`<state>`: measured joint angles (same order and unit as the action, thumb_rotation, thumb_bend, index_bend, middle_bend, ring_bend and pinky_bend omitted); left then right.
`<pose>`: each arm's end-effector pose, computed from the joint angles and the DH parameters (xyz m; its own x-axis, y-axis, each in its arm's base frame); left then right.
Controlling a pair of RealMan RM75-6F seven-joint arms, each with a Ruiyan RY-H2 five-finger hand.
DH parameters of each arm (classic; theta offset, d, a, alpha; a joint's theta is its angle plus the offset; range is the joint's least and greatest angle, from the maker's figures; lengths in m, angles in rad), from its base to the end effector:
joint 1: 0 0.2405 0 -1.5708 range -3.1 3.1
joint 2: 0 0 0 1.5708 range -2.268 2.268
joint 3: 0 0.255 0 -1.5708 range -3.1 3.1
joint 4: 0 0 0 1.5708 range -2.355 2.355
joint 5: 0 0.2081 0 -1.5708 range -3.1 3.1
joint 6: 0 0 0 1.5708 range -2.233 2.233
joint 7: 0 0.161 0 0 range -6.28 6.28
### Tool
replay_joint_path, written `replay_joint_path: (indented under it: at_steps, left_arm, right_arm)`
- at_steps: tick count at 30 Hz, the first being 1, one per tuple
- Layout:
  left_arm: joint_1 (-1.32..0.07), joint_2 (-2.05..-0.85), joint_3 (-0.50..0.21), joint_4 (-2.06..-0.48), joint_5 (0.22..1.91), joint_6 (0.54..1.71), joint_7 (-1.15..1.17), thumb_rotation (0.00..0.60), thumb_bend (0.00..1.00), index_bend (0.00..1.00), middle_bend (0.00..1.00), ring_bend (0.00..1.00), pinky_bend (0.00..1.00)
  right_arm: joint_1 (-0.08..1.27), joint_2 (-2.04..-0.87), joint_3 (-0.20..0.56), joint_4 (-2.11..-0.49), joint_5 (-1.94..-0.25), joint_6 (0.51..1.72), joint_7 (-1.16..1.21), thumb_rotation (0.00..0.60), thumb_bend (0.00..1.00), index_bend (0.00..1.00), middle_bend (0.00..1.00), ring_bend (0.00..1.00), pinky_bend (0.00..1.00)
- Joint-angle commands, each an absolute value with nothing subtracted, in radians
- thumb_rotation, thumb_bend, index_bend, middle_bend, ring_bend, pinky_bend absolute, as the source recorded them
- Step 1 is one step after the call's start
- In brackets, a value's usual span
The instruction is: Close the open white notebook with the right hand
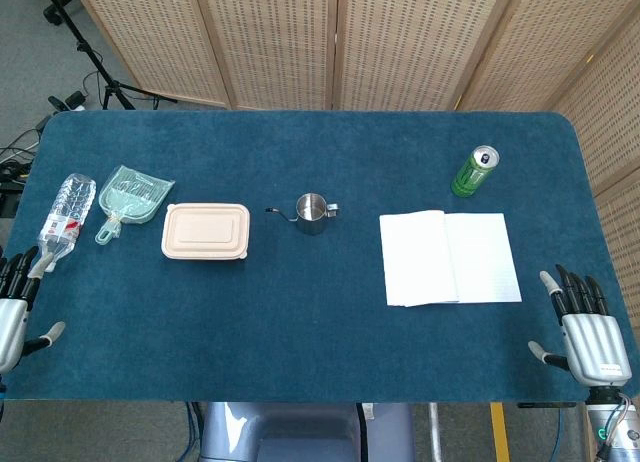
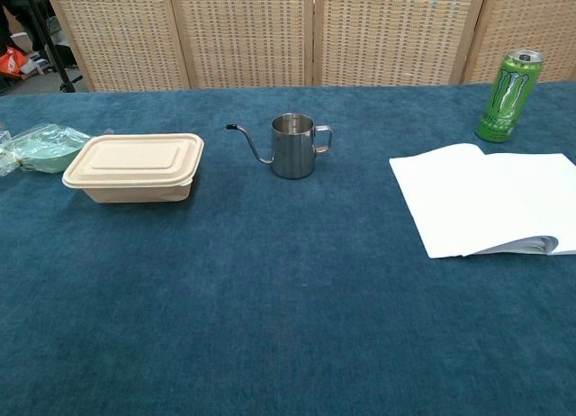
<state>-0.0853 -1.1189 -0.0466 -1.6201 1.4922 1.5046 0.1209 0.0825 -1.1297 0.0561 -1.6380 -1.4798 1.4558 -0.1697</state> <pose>-0.3077 0.1971 0.1625 0.4956 -0.0138 0.8684 0.8685 -0.0008 -0.4957 -0.3077 -0.1978 0.1522 0.5113 -0.0304 0.8589 -0.8592 0.0051 0.5116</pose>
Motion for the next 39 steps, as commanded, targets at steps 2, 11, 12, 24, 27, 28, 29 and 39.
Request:
replay_joint_path:
  at_steps: [2, 11, 12, 24, 27, 28, 29, 39]
  left_arm:
    - [-0.086, -1.119, -0.046, -1.62, 1.494, 1.505, 0.121, 0.6, 0.17, 0.0, 0.0, 0.0, 0.0]
    - [-0.086, -1.117, -0.047, -1.622, 1.489, 1.502, 0.117, 0.6, 0.17, 0.0, 0.0, 0.0, 0.0]
    - [-0.086, -1.116, -0.048, -1.622, 1.488, 1.502, 0.115, 0.6, 0.17, 0.0, 0.0, 0.0, 0.0]
    - [-0.077, -1.103, -0.05, -1.628, 1.494, 1.52, 0.092, 0.6, 0.17, 0.0, 0.0, 0.0, 0.0]
    - [-0.075, -1.102, -0.049, -1.63, 1.499, 1.526, 0.089, 0.6, 0.17, 0.0, 0.0, 0.0, 0.0]
    - [-0.075, -1.101, -0.048, -1.63, 1.501, 1.527, 0.089, 0.6, 0.17, 0.0, 0.0, 0.0, 0.0]
    - [-0.075, -1.101, -0.048, -1.631, 1.503, 1.528, 0.089, 0.6, 0.17, 0.0, 0.0, 0.0, 0.0]
    - [-0.082, -1.101, -0.048, -1.631, 1.496, 1.509, 0.088, 0.6, 0.17, 0.0, 0.0, 0.0, 0.0]
  right_arm:
    - [0.082, -1.13, 0.058, -1.637, -1.476, 1.457, -0.169, 0.6, 0.1, 0.0, 0.0, 0.0, 0.0]
    - [0.087, -1.136, 0.057, -1.632, -1.466, 1.438, -0.168, 0.6, 0.1, 0.0, 0.0, 0.0, 0.0]
    - [0.089, -1.138, 0.057, -1.631, -1.466, 1.436, -0.17, 0.6, 0.1, 0.0, 0.0, 0.0, 0.0]
    - [0.088, -1.163, 0.052, -1.636, -1.468, 1.441, -0.217, 0.6, 0.1, 0.0, 0.0, 0.0, 0.0]
    - [0.087, -1.166, 0.053, -1.637, -1.467, 1.446, -0.222, 0.6, 0.1, 0.0, 0.0, 0.0, 0.0]
    - [0.087, -1.167, 0.054, -1.637, -1.468, 1.448, -0.224, 0.6, 0.1, 0.0, 0.0, 0.0, 0.0]
    - [0.087, -1.168, 0.055, -1.638, -1.469, 1.449, -0.224, 0.6, 0.1, 0.0, 0.0, 0.0, 0.0]
    - [0.1, -1.206, 0.08, -1.666, -1.468, 1.467, -0.256, 0.6, 0.1, 0.0, 0.0, 0.0, 0.0]
